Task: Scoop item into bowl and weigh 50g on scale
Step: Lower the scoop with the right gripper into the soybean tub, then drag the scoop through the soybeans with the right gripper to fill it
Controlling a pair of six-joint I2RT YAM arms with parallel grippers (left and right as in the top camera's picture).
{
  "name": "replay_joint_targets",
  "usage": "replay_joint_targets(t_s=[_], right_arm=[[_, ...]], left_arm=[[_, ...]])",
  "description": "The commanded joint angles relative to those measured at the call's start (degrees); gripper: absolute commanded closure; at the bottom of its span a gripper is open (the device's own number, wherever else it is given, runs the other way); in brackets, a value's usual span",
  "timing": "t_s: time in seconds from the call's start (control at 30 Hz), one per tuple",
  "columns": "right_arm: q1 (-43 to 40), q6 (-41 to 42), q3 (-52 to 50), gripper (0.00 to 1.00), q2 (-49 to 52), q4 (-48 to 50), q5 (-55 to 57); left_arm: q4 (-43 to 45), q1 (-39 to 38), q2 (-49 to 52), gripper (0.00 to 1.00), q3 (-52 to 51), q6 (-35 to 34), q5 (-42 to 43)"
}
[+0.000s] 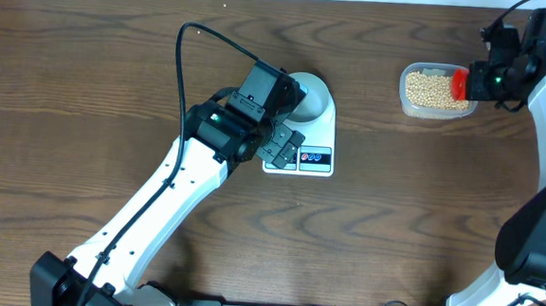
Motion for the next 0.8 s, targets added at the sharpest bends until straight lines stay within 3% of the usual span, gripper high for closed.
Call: replay_joint_targets(t_s=[0.0,0.47,0.77], right_arm=[[-0.04,-0.9,1.22,0.99,1.27,0.42,0.22],[-1.14,0.74,1.2,0.99,5.49,0.83,-0.15],[-1.53,1.07,1.2,0.99,8.92,0.79,-13.09]], left_arm=[[-0.22,0.24,0.04,0.02,-0.44,-0.52,-0.31],[-0.22,0.24,0.04,0.02,-0.44,-0.5,-0.31],[-0.22,0.24,0.04,0.02,-0.44,-0.5,-0.31]])
